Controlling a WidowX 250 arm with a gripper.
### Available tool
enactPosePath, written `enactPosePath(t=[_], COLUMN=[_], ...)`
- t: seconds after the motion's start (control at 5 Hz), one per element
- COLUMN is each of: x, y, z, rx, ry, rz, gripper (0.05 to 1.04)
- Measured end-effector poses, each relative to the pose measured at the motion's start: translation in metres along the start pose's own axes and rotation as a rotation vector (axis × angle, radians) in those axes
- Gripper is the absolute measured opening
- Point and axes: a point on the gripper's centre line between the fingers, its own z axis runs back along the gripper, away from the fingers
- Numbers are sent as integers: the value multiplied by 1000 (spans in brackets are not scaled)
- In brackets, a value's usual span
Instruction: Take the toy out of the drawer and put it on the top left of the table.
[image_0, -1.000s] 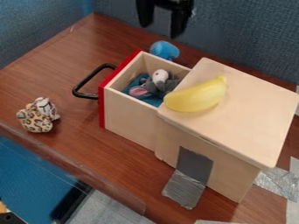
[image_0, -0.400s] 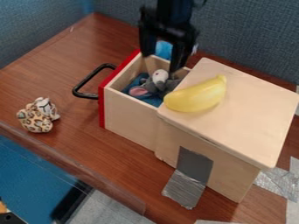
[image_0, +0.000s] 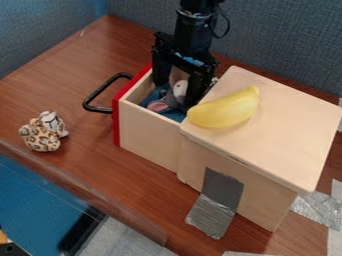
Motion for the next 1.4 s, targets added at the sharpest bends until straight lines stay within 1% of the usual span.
enactPosePath(t=[0.2, 0.4, 0.6, 0.8, 1.0, 1.2, 1.4], x=[1, 1, 6, 16, 30, 34, 42], y=[0, -2, -5, 6, 31, 80, 126], z=[-1, -1, 9, 41, 82, 107, 87], rx=[-3, -15, -47, -76, -81, -45, -10], ry=[-2, -6, -22, -91, -187, -225, -205], rz=[4, 1, -8, 26, 113, 255, 386], gripper=[699, 402, 236, 163, 126, 111, 109])
